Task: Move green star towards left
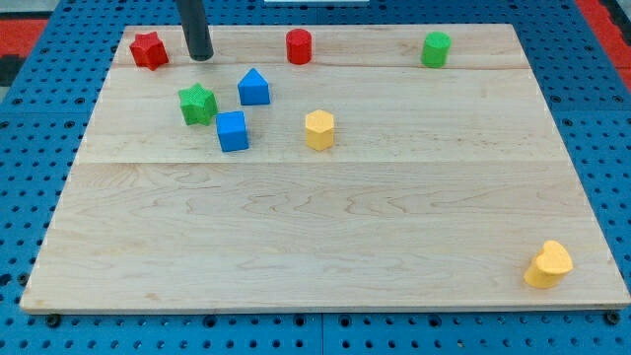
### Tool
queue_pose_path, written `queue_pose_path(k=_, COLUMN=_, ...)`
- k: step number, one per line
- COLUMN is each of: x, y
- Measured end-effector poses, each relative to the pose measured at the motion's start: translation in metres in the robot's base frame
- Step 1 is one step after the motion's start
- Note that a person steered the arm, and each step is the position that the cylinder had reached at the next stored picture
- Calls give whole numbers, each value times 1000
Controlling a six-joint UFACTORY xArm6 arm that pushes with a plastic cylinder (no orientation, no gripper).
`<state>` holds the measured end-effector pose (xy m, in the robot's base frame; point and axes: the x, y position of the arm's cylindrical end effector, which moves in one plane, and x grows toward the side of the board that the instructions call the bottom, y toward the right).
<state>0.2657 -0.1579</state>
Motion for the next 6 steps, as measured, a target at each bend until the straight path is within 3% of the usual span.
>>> queue_pose_path(k=1, x=21, y=-19)
queue_pose_path(k=2, x=31, y=-94)
queue_pose_path(k=3, x=6, y=-138)
queue_pose_path(k=5, x=-13, y=-47)
queue_pose_path(k=6, x=0, y=-68)
